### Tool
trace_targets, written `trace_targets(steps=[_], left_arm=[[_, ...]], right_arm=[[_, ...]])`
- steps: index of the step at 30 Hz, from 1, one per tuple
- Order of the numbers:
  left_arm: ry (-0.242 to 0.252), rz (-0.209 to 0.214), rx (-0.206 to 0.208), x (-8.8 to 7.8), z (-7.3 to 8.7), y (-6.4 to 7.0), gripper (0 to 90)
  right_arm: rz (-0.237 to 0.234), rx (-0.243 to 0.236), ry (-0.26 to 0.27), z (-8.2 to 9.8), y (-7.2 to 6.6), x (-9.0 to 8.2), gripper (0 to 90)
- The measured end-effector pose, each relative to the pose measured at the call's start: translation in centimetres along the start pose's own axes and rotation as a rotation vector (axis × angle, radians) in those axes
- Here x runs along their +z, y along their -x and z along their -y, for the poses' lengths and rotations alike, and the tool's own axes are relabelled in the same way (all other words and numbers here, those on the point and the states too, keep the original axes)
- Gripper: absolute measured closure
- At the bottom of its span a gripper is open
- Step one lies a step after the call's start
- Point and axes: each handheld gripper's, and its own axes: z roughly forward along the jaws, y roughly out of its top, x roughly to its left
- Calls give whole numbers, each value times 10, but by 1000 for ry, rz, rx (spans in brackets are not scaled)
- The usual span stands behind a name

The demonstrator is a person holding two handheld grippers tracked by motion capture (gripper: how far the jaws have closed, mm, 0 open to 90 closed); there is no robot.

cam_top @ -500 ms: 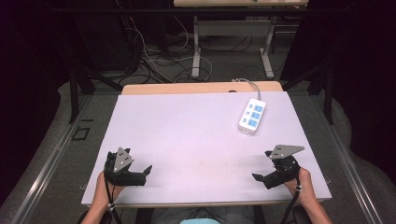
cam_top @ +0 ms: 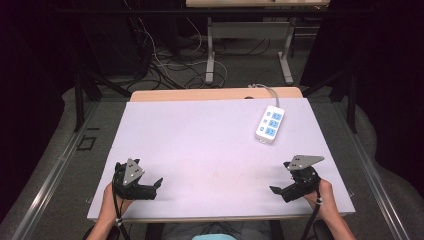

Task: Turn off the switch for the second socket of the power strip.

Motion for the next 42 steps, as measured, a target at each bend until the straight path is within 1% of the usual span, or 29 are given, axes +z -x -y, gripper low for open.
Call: trace_targets(steps=[2, 3, 4, 6, 9, 10, 11, 12, 13, 14, 15, 19, 20, 21, 23, 25, 28, 30, 32, 34, 35, 38, 39, 40, 42], left_arm=[[-2, 1, -1, 0, 0, 0, 1], [-1, 1, 3, 0, 0, 0, 1], [-5, -1, 9, 0, -1, 0, 2], [-13, 3, 9, 0, -1, 1, 2], [-12, 2, 13, 1, -1, 1, 2], [-13, -1, 23, 1, -2, 0, 2], [-19, 9, 14, 1, -1, 1, 2], [-20, 8, 20, 1, -1, 0, 1], [-15, 4, 18, 1, -1, 0, 1], [-11, 7, 6, 1, -1, 1, 2], [-9, 2, 10, 1, -1, 0, 2], [-11, 5, 9, 0, -1, -1, 2], [-11, 5, 6, 0, -1, -1, 1], [-11, 3, 5, 0, 0, -1, 2], [-10, -2, 7, 1, 0, -1, 1], [-9, -4, 7, 1, 0, -1, 1], [-9, -6, 3, 1, 0, -1, 1], [-11, -8, 5, 1, 0, -1, 1], [-10, -10, 6, 1, 0, -1, 1], [-13, -8, 3, 1, 0, -1, 1], [-9, -8, 1, 1, 0, -1, 1], [-12, -8, 2, 1, 0, -2, 1], [-5, -14, 4, 1, 0, -2, 1], [-13, -11, 4, 0, 0, -2, 1], [-10, -12, 3, 0, 0, -2, 0]], right_arm=[[-4, -8, -11, -1, 1, -1, 5], [5, -13, 4, -1, 1, 0, 5], [2, -21, 5, -1, 1, 0, 5], [-1, -20, -3, -3, 2, 0, 5], [11, -19, 16, -6, 2, 2, 5], [11, -19, 16, -6, 2, 2, 5], [7, -29, 11, -7, 4, 2, 5], [23, -25, 10, -9, 3, 3, 5], [23, -25, 10, -9, 3, 3, 5], [28, -27, 10, -9, 4, 2, 5], [32, -27, 15, -9, 4, 2, 5], [38, -28, 18, -11, 6, 2, 5], [34, -27, 11, -12, 6, 2, 5], [39, -17, 23, -14, 7, 4, 5], [44, -21, 19, -16, 8, 4, 5], [38, -19, 8, -18, 10, 6, 5], [51, -13, 11, -21, 12, 8, 6], [51, -1, 3, -23, 15, 10, 6], [52, -7, 5, -25, 17, 12, 7], [53, -3, 10, -26, 18, 13, 6], [53, 3, 1, -27, 19, 13, 6], [60, 1, 1, -31, 22, 16, 6], [61, 3, 1, -33, 25, 18, 6], [69, -2, 3, -34, 26, 19, 6], [66, -2, -5, -36, 28, 21, 6]])
